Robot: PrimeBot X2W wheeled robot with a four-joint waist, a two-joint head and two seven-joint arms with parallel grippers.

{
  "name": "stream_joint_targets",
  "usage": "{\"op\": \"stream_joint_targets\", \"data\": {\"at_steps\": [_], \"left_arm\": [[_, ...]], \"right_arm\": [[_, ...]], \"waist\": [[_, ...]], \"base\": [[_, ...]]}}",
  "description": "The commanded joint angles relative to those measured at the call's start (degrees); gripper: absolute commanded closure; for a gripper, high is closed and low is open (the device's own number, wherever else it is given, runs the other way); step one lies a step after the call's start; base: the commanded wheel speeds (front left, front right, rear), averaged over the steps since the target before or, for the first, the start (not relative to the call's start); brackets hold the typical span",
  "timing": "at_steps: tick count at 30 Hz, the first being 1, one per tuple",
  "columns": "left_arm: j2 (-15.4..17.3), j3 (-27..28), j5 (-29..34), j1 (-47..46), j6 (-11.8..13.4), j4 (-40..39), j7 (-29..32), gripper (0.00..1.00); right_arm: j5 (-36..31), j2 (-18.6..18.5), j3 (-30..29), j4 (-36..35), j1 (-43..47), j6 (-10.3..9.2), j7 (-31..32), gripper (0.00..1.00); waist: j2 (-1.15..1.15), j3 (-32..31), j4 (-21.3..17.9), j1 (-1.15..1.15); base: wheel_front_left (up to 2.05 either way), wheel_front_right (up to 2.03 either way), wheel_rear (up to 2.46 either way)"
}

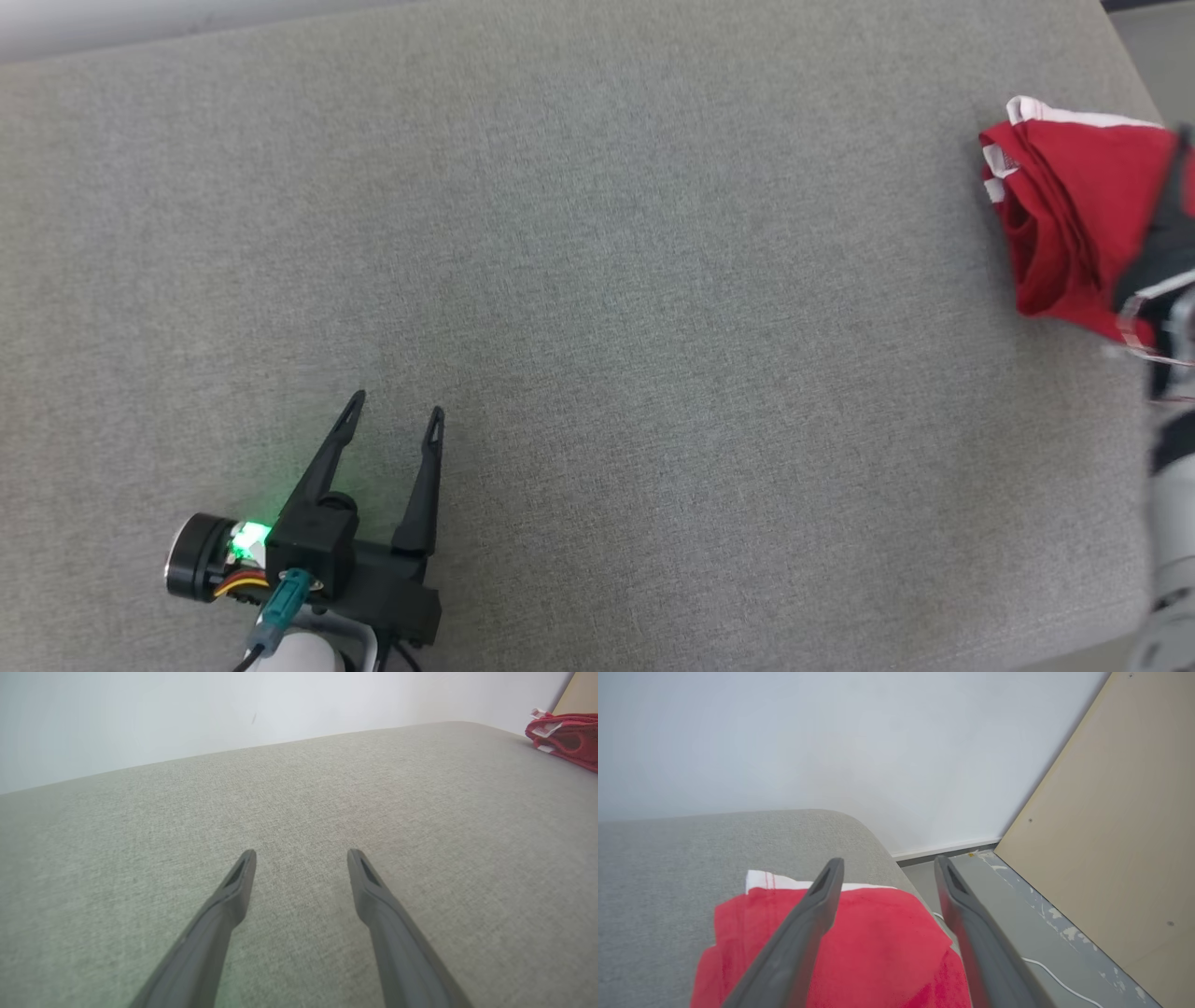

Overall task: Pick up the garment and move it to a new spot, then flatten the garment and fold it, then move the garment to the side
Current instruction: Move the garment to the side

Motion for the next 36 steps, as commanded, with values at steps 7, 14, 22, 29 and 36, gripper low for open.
{"op": "stream_joint_targets", "data": {"at_steps": [7, 14, 22, 29, 36], "left_arm": [[-0.57, 1.99, -0.83, 2.8, 1.23, 0.33, 0.09, 0.0], [-1.46, 4.89, -2.28, 5.98, 2.07, 0.78, -0.01, 0.0], [-1.95, 8.0, -2.49, 8.63, 2.02, 1.47, -0.03, 0.0], [-2.51, 10.39, -2.85, 10.63, 1.87, 1.86, -0.03, 0.0], [-2.83, 11.67, -2.63, 11.14, 1.9, 1.44, -0.02, 0.0]], "right_arm": [[8.14, 9.4, 10.13, -10.93, 8.4, -0.14, -0.13, 0.0], [17.59, 13.52, 20.29, -20.91, 21.86, -0.14, -0.13, 0.0], [21.35, 14.85, 24.57, -26.34, 31.62, -0.14, -0.13, 0.0], [23.86, 14.99, 28.37, -28.23, 36.2, -0.14, -0.14, 0.0], [25.37, 14.97, 30.98, -29.6, 38.21, -0.14, -0.13, 0.0]], "waist": [[0.0, -4.77, 0.88, 0.0], [0.0, -8.76, 3.64, 0.0], [0.0, -11.91, 6.68, 0.0], [0.0, -14.49, 8.39, 0.0], [0.0, -16.23, 9.77, 0.0]], "base": [[0.0, 0.0, 0.0], [0.0, 0.0, 0.0], [0.0, 0.0, 0.0], [0.0, 0.0, 0.0], [0.0, 0.0, 0.0]]}}
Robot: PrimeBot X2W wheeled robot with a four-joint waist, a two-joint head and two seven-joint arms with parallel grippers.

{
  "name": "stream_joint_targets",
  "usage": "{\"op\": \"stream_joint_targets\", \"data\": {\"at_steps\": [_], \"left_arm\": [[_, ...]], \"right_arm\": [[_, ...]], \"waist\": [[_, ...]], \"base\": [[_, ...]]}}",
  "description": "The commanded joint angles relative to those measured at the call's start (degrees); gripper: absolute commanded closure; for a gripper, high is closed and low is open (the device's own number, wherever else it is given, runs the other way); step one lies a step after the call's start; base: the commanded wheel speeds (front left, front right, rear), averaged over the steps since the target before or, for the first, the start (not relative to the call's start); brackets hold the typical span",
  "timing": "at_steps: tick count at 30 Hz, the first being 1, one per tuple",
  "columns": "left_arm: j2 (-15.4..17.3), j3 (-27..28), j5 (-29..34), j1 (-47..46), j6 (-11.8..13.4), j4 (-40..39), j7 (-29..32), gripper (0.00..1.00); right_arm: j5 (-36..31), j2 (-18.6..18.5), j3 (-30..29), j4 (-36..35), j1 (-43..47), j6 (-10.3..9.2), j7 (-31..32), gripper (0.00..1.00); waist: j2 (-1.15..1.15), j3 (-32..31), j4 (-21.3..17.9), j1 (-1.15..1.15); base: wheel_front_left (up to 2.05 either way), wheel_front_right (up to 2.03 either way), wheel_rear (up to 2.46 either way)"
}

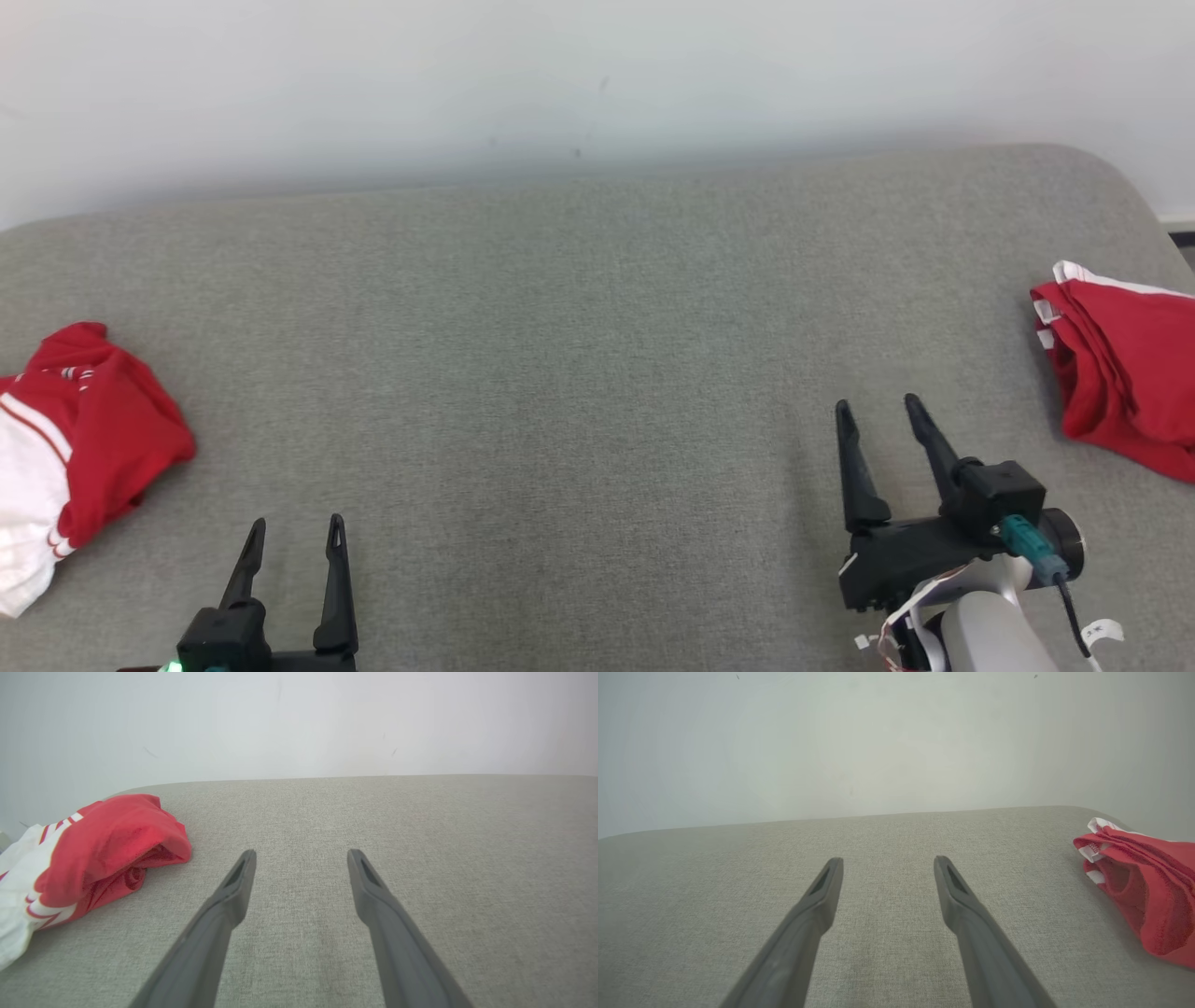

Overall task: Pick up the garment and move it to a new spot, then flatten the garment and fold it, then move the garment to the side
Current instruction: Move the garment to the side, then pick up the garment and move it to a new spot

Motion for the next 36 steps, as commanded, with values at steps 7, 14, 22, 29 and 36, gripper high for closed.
{"op": "stream_joint_targets", "data": {"at_steps": [7, 14, 22, 29, 36], "left_arm": [[-0.33, 0.61, 0.12, 0.68, -0.17, 0.15, -0.17, 0.0], [-0.38, 1.09, 0.14, 1.62, -0.29, 0.52, -0.17, 0.0], [-0.42, 1.68, 0.09, 2.45, -0.09, 0.06, -0.17, 0.0], [-0.4, 1.75, -1.48, 1.64, 0.85, 0.18, -0.18, 0.0], [-0.4, 3.81, -1.93, 1.64, 1.69, 0.05, -0.17, 0.0]], "right_arm": [[0.53, 0.06, 2.6, 0.1, 0.08, -0.14, 0.02, 0.0], [1.34, 0.07, 2.82, 0.32, 1.26, -0.14, 0.02, 0.0], [1.5, 0.07, 2.36, 0.88, 1.93, -0.14, 0.01, 0.0], [1.22, 0.08, 2.56, 0.97, 2.43, -0.14, 0.02, 0.0], [0.96, 0.08, 3.52, 1.08, 2.0, -0.14, 0.02, 0.0]], "waist": [[0.0, -1.51, 1.8, 0.01], [0.0, -2.49, 2.2, 0.01], [0.0, -2.83, 1.94, 0.01], [0.0, -2.13, 4.06, 0.01], [0.0, -1.47, 10.33, 0.01]], "base": [[0.0, 0.0, 0.0], [0.0, 0.0, 0.0], [0.0, 0.0, 0.0], [0.0, 0.0, 0.0], [0.0, 0.0, 0.0]]}}
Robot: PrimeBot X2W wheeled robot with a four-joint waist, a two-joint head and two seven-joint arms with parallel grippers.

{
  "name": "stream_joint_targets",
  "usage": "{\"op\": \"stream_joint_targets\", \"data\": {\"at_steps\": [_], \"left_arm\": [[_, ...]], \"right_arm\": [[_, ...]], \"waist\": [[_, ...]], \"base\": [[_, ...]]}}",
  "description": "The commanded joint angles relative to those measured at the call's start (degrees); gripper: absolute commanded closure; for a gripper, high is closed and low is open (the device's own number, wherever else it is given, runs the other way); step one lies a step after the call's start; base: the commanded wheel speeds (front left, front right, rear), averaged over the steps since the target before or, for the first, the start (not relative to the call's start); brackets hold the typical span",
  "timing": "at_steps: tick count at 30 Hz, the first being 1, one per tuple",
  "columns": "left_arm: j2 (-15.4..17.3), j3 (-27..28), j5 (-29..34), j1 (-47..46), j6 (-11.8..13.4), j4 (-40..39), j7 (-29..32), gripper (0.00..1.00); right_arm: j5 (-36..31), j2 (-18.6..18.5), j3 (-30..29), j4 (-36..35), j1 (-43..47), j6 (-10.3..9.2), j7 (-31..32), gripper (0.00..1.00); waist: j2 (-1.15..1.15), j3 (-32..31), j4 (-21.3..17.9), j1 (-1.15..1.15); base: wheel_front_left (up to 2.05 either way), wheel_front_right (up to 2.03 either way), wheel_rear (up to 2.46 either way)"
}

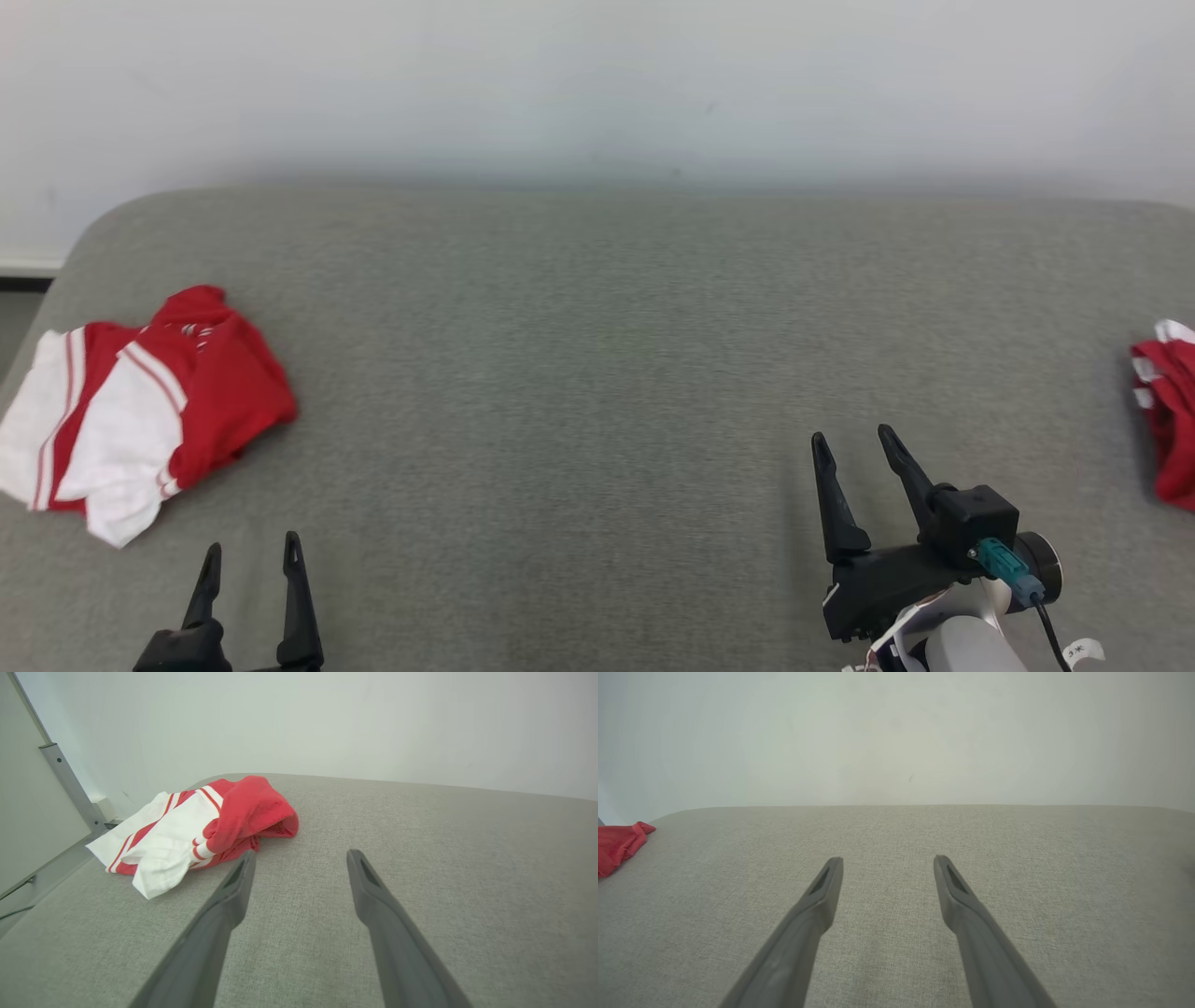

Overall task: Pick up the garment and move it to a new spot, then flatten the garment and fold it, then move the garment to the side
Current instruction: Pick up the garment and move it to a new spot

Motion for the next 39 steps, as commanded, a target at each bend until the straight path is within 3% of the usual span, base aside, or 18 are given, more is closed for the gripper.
{"op": "stream_joint_targets", "data": {"at_steps": [1, 12, 21, 30, 39], "left_arm": [[-0.1, 0.11, -0.45, 0.27, 0.2, -0.04, -0.17, 0.0], [-0.09, 1.88, -1.96, 2.06, 1.2, 0.18, -0.17, 0.0], [-0.09, 3.14, -2.48, 2.87, 1.46, 0.13, -0.17, 0.0], [-0.09, 4.19, -3.7, 3.55, 0.89, 0.84, -0.17, 0.0], [-0.01, 6.97, -5.07, 0.51, -3.0, 2.88, -0.17, 0.0]], "right_arm": [[-0.28, 0.07, -0.08, -0.24, 0.12, -0.14, 0.01, 0.0], [-1.06, 0.05, 1.7, -0.01, -0.64, -0.14, 0.01, 0.0], [-0.04, 0.05, 3.32, 0.66, -0.62, -0.14, 0.01, 0.0], [-0.04, 0.05, 3.98, 0.7, -0.77, -0.14, 0.01, 0.0], [-0.83, 0.02, 2.88, 0.7, -1.13, -0.14, 0.01, 0.0]], "waist": [[0.0, 0.64, 3.47, 0.0], [0.0, 1.55, 15.35, 0.0], [0.0, 1.22, 20.54, 0.0], [0.0, 1.55, 20.55, 0.0], [0.0, 2.98, 17.02, 0.0]], "base": [[0.0, 0.0, 0.0], [0.0, 0.0, 0.0], [0.0, 0.0, 0.0], [0.0, 0.0, 0.0], [0.0, 0.0, 0.0]]}}
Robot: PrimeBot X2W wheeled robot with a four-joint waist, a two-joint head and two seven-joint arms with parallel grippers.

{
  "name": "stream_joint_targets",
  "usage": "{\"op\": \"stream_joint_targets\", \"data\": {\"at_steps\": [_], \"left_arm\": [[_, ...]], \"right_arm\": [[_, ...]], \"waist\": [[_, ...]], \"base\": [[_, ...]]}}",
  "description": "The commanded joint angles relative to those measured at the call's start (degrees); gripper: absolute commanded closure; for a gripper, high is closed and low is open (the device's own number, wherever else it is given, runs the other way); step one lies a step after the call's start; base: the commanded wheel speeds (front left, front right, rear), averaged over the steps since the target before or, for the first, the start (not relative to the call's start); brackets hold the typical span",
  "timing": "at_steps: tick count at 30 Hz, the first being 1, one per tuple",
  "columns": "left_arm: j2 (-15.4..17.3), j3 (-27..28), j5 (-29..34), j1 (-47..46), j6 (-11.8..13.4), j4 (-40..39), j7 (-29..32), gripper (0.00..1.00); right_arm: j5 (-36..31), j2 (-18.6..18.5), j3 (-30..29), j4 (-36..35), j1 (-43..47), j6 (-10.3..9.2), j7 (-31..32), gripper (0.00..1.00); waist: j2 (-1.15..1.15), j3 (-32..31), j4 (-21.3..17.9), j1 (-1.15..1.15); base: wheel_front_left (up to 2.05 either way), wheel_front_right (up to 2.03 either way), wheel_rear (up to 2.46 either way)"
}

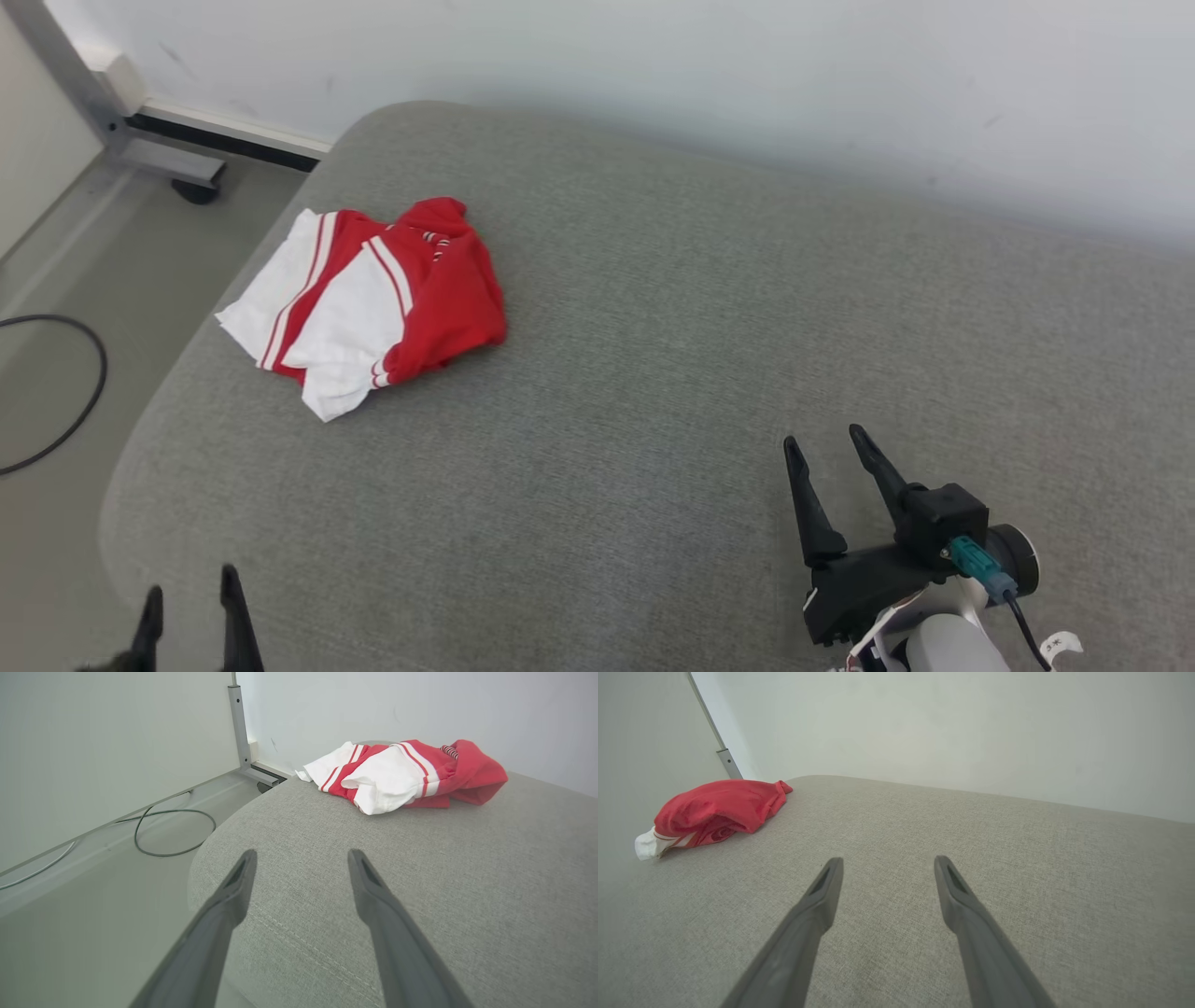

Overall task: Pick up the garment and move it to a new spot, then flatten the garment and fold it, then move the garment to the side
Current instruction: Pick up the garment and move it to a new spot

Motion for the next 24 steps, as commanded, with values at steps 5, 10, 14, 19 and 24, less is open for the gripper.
{"op": "stream_joint_targets", "data": {"at_steps": [5, 10, 14, 19, 24], "left_arm": [[2.98, 0.48, -0.95, -6.31, -2.1, 2.35, -0.18, 0.0], [8.25, -3.92, -2.38, -12.5, -2.32, 2.84, -0.17, 0.0], [13.55, -8.03, -4.84, -17.4, -2.25, 4.48, -0.17, 0.0], [18.94, -11.42, -8.51, -22.56, -2.25, 8.67, -0.17, 0.0], [22.44, -13.85, -13.11, -26.74, -2.26, 14.49, 0.74, 0.0]], "right_arm": [[-1.89, 0.0, -0.9, -0.83, -1.25, -0.14, 0.01, 0.0], [-3.5, -0.03, -1.69, -1.78, -2.58, -0.14, 0.02, 0.0], [-4.19, -0.27, -2.24, -2.48, -3.57, -0.14, 0.02, 0.0], [-4.6, -0.94, -2.77, -3.65, -4.48, -0.14, 0.01, 0.0], [-4.86, -1.64, -2.99, -4.16, -5.24, -0.14, 0.01, 0.0]], "waist": [[0.0, 3.3, -3.3, 0.0], [0.0, 6.41, -5.97, 0.0], [0.0, 8.94, -8.0, 0.0], [0.0, 11.77, -10.58, 0.0], [0.0, 13.59, -12.55, 0.0]], "base": [[0.0, 0.0, 0.0], [0.0, 0.0, 0.0], [0.0, 0.0, 0.0], [0.0, 0.0, 0.0], [0.0, 0.0, 0.0]]}}
